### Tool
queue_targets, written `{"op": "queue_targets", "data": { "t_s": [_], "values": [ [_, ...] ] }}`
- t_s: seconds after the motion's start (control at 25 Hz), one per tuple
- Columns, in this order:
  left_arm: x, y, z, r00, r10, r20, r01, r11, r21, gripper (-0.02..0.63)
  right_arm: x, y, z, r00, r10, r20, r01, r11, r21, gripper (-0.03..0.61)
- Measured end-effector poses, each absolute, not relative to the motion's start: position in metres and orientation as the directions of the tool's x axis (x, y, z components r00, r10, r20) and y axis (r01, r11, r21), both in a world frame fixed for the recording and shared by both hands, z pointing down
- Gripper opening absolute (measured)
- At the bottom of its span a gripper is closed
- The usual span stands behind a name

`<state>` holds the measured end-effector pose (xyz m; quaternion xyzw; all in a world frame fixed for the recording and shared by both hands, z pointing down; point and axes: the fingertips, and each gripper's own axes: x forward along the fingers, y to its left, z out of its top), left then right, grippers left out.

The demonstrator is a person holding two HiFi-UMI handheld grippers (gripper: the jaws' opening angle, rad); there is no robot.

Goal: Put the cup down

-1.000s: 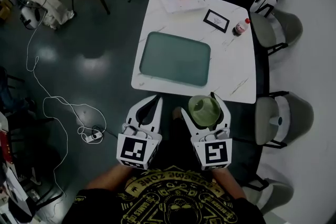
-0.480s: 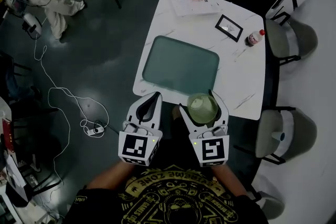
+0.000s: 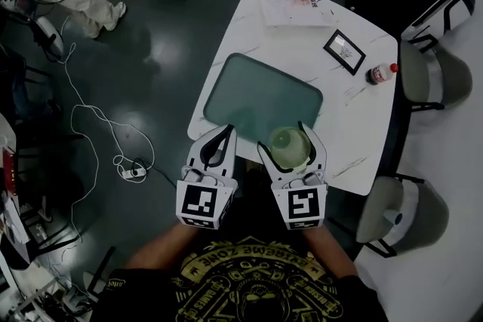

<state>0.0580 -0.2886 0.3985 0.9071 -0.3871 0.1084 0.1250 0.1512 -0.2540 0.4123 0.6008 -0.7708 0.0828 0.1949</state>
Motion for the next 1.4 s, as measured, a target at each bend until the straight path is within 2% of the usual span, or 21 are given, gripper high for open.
{"op": "queue_targets", "data": {
  "t_s": [0.64,1.4],
  "values": [
    [0.075,-0.326,0.473,0.566,-0.727,0.388,-0.815,-0.564,0.133,0.009,0.163,-0.306,0.490,-0.337,-0.827,0.449,-0.915,0.401,0.051,0.380],
    [0.086,-0.355,0.536,0.525,-0.702,0.481,-0.832,-0.541,0.119,0.009,0.170,-0.346,0.560,-0.347,-0.796,0.496,-0.912,0.409,0.017,0.380]
  ]
}}
